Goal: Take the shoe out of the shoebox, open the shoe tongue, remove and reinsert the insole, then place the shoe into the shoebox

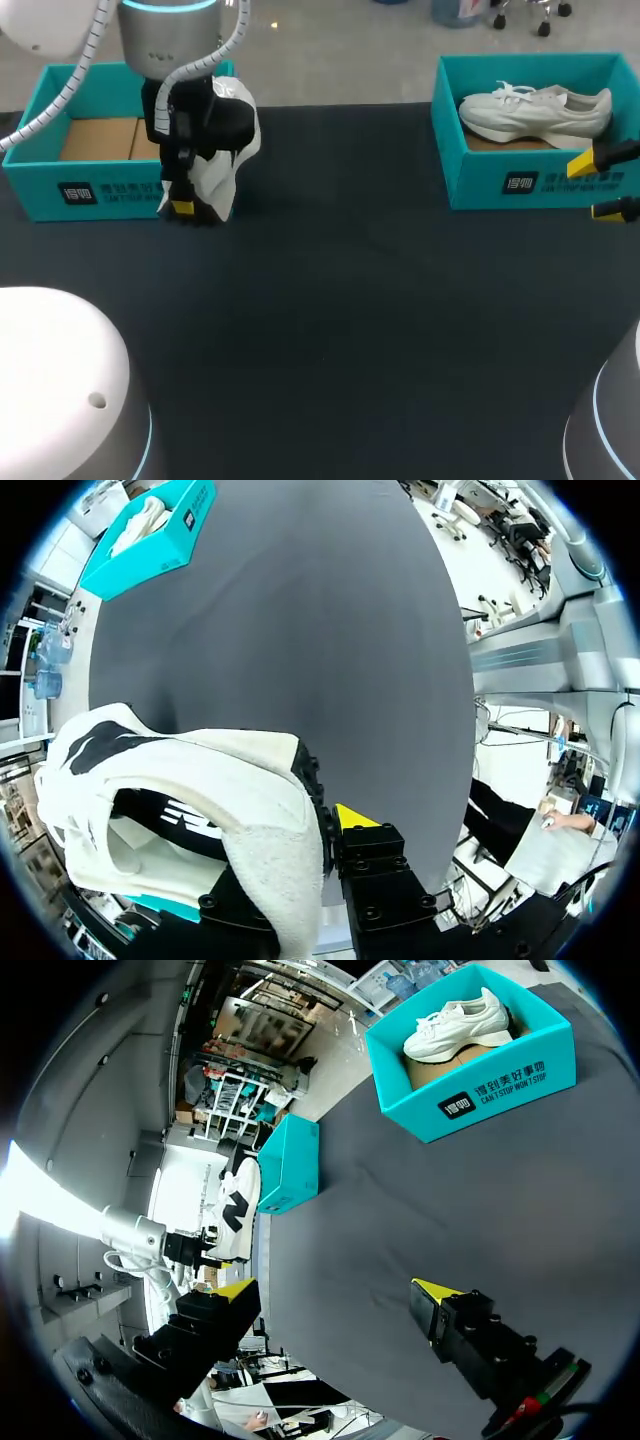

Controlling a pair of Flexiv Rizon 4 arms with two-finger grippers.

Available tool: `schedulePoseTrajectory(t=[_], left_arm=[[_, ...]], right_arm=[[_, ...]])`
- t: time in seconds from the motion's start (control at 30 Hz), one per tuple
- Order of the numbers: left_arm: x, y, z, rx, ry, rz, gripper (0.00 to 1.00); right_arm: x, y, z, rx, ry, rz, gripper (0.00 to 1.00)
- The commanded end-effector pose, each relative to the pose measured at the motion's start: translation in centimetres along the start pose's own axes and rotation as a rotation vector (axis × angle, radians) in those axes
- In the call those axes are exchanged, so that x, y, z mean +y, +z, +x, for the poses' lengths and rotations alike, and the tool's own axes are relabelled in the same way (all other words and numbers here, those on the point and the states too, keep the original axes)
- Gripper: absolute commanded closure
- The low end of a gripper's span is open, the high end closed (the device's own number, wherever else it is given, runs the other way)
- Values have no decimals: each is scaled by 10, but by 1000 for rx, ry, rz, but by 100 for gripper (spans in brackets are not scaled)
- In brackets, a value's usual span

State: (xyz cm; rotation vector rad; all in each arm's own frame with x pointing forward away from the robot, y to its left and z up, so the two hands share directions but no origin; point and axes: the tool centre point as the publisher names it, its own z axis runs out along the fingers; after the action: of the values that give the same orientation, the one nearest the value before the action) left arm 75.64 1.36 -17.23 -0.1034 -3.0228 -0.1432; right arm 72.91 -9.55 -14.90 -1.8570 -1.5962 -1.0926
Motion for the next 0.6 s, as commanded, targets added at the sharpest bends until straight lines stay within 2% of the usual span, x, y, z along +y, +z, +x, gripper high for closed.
schedulePoseTrajectory(t=[0.03, 0.1, 0.5, 0.6], left_arm=[[27, 1, -8, 14, 2, -4, 100], [40, 2, -13, 7, -31, -34, 100], [129, 5, -37, 15, -168, -10, 100], [149, 8, -43, 23, -206, -28, 100]], right_arm=[[0, 0, 0, -2, 1, 1, 0], [0, 0, 0, -2, 1, 1, 0], [0, 0, 0, -2, 1, 1, 0], [0, 0, 0, -2, 1, 1, 0]])
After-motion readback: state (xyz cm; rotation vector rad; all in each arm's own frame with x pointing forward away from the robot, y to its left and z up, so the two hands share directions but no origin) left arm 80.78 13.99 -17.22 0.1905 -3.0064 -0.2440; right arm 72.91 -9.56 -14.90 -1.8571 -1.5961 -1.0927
